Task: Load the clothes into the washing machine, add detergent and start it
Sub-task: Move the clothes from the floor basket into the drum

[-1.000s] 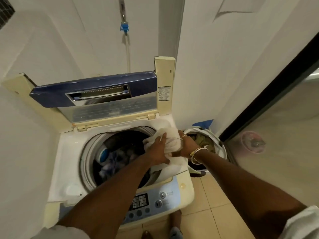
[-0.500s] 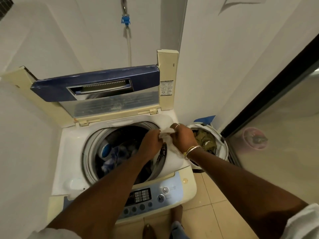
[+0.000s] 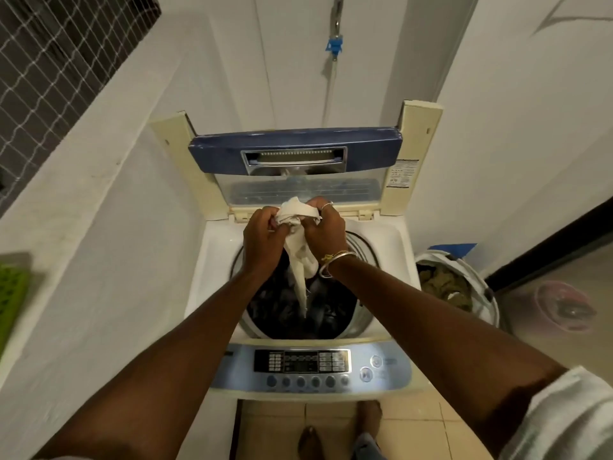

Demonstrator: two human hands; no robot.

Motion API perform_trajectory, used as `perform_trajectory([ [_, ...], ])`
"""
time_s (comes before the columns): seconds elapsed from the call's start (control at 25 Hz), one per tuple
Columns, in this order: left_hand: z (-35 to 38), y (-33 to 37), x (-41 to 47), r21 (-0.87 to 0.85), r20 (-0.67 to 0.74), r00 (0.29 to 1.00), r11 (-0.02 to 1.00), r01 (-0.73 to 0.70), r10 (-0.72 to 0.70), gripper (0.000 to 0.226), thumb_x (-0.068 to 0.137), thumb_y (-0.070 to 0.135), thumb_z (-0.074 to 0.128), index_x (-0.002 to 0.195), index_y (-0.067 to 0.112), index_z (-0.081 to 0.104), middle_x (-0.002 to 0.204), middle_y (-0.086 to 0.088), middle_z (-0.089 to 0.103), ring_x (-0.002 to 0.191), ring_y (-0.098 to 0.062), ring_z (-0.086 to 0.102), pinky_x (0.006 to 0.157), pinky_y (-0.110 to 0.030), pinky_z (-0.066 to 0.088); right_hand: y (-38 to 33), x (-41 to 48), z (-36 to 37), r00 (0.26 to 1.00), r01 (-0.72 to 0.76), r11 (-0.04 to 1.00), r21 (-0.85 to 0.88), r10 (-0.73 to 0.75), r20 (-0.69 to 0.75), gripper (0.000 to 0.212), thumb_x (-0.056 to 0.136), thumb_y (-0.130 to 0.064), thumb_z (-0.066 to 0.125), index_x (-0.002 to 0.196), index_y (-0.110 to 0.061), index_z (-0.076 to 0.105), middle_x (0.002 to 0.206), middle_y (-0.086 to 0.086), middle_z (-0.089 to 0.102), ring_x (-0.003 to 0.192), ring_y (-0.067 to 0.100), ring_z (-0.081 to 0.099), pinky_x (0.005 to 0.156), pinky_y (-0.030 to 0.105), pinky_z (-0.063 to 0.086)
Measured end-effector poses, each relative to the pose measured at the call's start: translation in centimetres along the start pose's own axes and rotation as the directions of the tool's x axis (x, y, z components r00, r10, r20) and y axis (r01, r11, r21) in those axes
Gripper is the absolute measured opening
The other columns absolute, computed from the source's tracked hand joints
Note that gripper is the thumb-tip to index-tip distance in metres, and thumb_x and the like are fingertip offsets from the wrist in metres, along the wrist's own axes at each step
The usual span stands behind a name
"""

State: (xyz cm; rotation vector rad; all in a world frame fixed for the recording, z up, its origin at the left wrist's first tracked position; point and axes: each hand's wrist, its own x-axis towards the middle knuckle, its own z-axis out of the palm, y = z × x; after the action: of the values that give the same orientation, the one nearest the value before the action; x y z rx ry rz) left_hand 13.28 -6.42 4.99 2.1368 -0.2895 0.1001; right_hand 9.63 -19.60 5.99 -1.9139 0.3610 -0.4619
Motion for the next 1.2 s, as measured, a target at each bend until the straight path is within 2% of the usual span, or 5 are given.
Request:
perform_trajectory([
  [0.16, -0.4, -4.0, -1.3, 0.147, 0.312, 0.922, 0.971, 0.189, -0.227, 0.043, 0.09, 0.034, 0.06, 0.129, 0.017, 0.059, 0.122, -0.003, 0.064, 0.109, -0.019, 0.06, 0.095, -0.034, 0.049, 3.0, -1.4, 1.8, 0.957, -0.159, 0.954, -0.253, 0.212, 0.196, 0.032, 0.087, -0.011, 0.062, 0.119, -0.012, 0.062, 0.112, 0.009, 0.068, 0.102, 0.023, 0.064, 0.087, 0.028, 0.049],
  [0.32, -1.0, -6.6, -3.7, 0.292, 0.55, 0.758, 0.931, 0.219, -0.35, 0.053, 0.095, 0.022, 0.062, 0.144, 0.013, 0.044, 0.14, -0.01, 0.054, 0.126, -0.024, 0.052, 0.087, -0.02, 0.037, 7.2, -3.1, 0.7, 0.716, -0.375, 0.735, -0.565, 0.617, 0.327, 0.07, 0.09, -0.02, 0.064, 0.151, -0.012, 0.03, 0.143, 0.016, 0.049, 0.129, 0.033, 0.049, 0.105, 0.036, 0.042],
  [0.88, 2.8, -2.5, -3.1, 0.221, 0.47, 0.851, 0.964, 0.144, -0.235, 0.028, 0.091, 0.026, 0.065, 0.117, 0.016, 0.065, 0.112, -0.005, 0.068, 0.104, -0.022, 0.064, 0.09, -0.031, 0.051, 5.4, -4.3, -3.7, 0.885, -0.339, 0.833, -0.436, 0.44, 0.152, 0.041, 0.086, -0.028, 0.07, 0.124, -0.015, 0.06, 0.108, 0.007, 0.069, 0.103, 0.023, 0.064, 0.084, 0.023, 0.043],
  [1.0, 5.8, 1.3, -2.7, 0.19, 0.42, 0.902, 0.982, 0.019, -0.099, 0.012, 0.09, 0.031, 0.061, 0.097, 0.024, 0.067, 0.089, 0.0, 0.07, 0.084, -0.022, 0.067, 0.078, -0.035, 0.055, 5.3, -3.8, -7.8, 0.909, -0.381, 0.849, -0.367, 0.416, 0.019, 0.01, 0.088, -0.027, 0.063, 0.089, -0.018, 0.062, 0.083, 0.001, 0.065, 0.082, 0.023, 0.062, 0.073, 0.024, 0.041],
  [1.2, 14.1, 11.2, -3.0, 0.122, 0.378, 0.907, 0.961, -0.247, 0.185, 0.018, 0.095, 0.038, 0.052, 0.102, 0.024, 0.061, 0.09, 0.006, 0.065, 0.08, -0.013, 0.059, 0.07, -0.027, 0.047, 6.6, -2.2, -16.1, 0.894, -0.435, 0.857, -0.276, 0.375, -0.246, 0.031, 0.092, -0.043, 0.05, 0.075, -0.017, 0.052, 0.074, 0.001, 0.061, 0.07, 0.021, 0.057, 0.064, 0.03, 0.04],
])
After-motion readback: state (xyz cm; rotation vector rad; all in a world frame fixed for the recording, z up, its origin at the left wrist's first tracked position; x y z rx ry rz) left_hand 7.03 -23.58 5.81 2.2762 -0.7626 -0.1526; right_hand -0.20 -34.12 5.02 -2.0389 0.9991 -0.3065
